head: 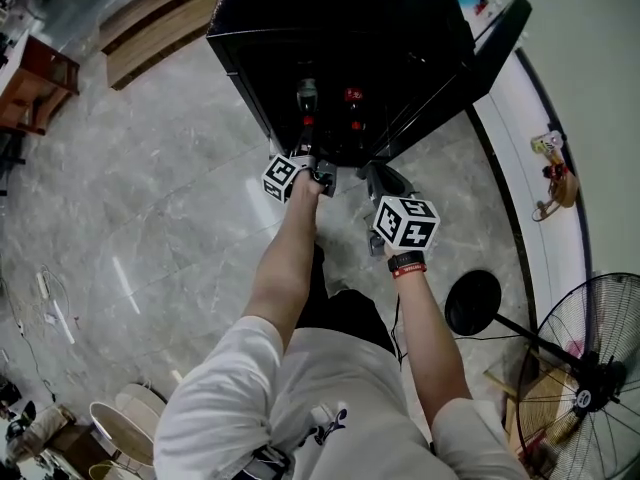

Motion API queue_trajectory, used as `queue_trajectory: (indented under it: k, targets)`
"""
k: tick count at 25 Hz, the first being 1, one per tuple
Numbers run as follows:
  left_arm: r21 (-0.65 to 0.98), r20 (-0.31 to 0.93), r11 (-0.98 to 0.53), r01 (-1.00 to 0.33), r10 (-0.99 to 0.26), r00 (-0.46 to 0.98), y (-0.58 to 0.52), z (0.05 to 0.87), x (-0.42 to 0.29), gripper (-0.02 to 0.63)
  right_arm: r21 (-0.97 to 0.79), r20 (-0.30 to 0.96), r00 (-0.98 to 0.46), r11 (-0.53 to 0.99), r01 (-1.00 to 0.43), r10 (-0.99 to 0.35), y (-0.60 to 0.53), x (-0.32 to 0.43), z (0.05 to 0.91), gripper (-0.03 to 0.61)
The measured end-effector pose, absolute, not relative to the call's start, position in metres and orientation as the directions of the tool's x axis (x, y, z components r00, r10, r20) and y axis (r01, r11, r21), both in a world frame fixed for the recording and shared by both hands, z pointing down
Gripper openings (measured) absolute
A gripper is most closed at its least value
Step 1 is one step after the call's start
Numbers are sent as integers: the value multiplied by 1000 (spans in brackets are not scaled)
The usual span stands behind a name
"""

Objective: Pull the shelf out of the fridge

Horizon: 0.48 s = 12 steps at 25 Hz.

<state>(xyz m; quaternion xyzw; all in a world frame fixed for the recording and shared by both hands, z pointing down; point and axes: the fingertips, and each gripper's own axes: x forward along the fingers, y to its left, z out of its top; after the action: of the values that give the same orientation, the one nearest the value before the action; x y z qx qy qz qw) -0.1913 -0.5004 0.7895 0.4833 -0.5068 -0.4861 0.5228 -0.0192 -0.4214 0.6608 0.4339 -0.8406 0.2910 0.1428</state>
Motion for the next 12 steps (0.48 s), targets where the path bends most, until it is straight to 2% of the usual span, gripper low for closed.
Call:
queue_trajectory:
  k: [12]
  targets:
    - [997,79,79,-20,-996,36,-459,774,-179,28,-387,505,-597,455,-802,-623,-403,-13,656,18]
